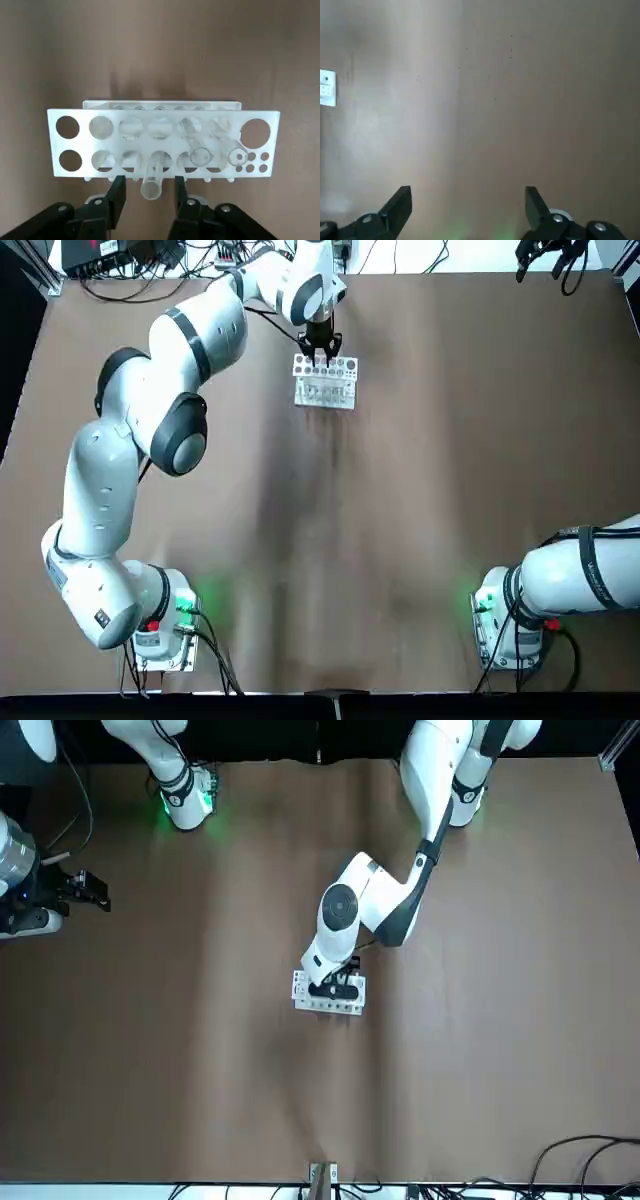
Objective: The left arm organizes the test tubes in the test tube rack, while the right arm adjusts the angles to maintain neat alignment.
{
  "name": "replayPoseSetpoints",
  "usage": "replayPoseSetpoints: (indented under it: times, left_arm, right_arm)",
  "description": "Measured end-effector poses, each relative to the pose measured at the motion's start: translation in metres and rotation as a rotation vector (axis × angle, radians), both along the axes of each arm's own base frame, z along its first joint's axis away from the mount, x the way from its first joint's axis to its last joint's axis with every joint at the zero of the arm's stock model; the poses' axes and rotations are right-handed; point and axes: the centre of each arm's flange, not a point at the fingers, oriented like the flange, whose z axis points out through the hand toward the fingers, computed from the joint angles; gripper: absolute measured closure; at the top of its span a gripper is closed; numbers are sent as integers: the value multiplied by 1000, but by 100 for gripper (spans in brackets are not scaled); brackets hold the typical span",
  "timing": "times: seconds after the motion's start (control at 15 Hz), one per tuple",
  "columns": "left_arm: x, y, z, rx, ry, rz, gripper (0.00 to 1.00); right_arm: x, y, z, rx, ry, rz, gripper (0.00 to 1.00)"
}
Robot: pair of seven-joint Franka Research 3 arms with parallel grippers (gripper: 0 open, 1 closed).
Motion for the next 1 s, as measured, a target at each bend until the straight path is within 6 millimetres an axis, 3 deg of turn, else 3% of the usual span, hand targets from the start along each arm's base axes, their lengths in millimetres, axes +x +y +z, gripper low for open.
replayPoseSetpoints:
  times: [1.0]
  left_arm:
    - [2,-1,-3,-6,-9,1,56]
  right_arm:
    - [0,2,0,0,0,4,0]
